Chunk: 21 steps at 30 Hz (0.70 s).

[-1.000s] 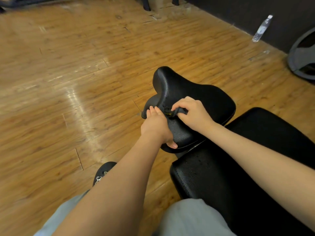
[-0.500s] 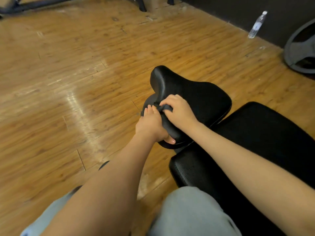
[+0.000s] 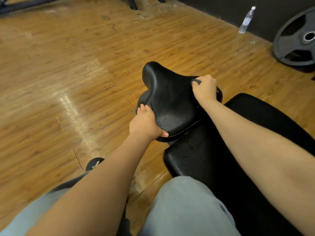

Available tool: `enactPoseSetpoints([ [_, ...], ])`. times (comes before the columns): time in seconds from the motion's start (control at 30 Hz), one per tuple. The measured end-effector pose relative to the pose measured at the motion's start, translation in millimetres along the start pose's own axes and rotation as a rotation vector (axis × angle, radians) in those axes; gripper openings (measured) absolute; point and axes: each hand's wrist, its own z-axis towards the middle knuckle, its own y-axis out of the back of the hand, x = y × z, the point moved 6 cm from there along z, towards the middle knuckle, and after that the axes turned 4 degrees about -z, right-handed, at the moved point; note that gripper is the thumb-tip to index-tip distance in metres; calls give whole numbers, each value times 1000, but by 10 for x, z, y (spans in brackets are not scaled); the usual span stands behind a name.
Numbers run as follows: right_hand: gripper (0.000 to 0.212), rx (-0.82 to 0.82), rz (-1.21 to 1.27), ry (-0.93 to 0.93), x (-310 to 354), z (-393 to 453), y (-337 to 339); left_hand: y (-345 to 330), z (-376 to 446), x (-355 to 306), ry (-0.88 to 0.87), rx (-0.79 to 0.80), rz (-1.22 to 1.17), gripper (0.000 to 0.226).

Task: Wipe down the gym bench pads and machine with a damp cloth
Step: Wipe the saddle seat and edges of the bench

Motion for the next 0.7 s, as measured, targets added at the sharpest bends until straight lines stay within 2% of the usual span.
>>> enactPoseSetpoints([
  [0.07,29,-4,3,174,407,-279,-141,-1,9,-5,-4,-5,6,120],
  [0.17,27,141,42,494,826,-943,-276,-1,19,6,-15,-24,-1,120],
  [0.23,24,237,44,642,801,-1322,-234,-18,14,8,-26,-15,-7,120],
  [0.3,26,267,58,708,638,-1357,-129,-28,-2,14,-23,-4,-14,123],
  [0.37,28,223,44,633,482,-1110,-65,-25,-8,15,-18,-5,-29,125],
  [0.5,30,102,34,369,477,-483,-90,-17,-3,0,-16,-7,-43,124],
  [0.7,31,2,49,367,895,-191,-361,-47,-1,28,-21,9,-95,126],
])
